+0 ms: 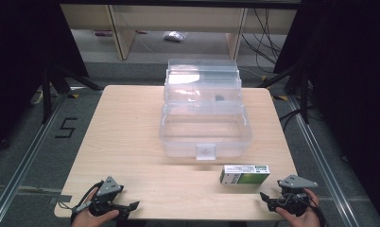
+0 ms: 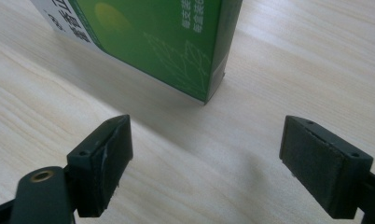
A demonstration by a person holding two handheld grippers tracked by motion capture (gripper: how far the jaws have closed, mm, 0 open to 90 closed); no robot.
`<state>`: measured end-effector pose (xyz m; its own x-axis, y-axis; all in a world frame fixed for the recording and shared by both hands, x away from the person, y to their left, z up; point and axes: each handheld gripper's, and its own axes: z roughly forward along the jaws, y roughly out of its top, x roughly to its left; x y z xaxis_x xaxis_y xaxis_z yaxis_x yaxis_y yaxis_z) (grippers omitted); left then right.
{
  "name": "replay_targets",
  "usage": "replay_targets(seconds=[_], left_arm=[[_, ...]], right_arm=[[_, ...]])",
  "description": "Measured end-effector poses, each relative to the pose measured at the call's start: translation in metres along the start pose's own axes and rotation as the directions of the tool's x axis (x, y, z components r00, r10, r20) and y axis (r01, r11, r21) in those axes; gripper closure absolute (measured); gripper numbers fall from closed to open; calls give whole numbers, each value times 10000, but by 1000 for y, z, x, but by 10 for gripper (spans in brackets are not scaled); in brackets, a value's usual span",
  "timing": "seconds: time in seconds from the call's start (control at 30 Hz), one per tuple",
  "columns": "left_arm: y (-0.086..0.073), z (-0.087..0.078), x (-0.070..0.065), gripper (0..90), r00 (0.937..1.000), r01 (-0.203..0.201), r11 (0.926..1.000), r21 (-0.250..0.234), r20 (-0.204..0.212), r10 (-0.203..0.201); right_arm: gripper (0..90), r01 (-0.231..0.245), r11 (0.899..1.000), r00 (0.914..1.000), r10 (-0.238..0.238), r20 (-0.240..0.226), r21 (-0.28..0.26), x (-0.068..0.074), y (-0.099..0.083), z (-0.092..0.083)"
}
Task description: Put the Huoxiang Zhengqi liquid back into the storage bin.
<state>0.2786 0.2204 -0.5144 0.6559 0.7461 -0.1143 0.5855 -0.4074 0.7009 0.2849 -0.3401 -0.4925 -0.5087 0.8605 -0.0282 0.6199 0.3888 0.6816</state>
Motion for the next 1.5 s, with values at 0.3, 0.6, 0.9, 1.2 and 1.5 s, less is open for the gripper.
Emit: replay_targets(seconds=[0.3, 0.6, 0.9, 1.2, 1.5], left_arm=[[0, 1, -1, 148, 9999, 146, 9999, 24, 76, -146], [0, 0, 0, 149, 10000, 46, 10000, 19, 37, -46], [0, 0, 0, 148, 10000, -8, 10000, 64, 13, 8], [0, 2, -3, 148, 9995, 309, 9993, -206, 30, -309], [0, 0, 0, 148, 10000, 15, 10000, 74, 55, -15]], right_arm=[[188, 211, 9996, 9998, -210, -8, 207, 2, 13, -8], [184, 908, 9943, 9951, -883, -453, 567, 2, 36, -22], [185, 1888, 9799, 9787, -1823, -948, 648, -1, 64, -25], [180, 3033, 9498, 9486, -2932, -1194, 770, 7, 103, -26], [189, 3705, 9192, 9222, -3468, -1712, 1337, 19, 126, -8]])
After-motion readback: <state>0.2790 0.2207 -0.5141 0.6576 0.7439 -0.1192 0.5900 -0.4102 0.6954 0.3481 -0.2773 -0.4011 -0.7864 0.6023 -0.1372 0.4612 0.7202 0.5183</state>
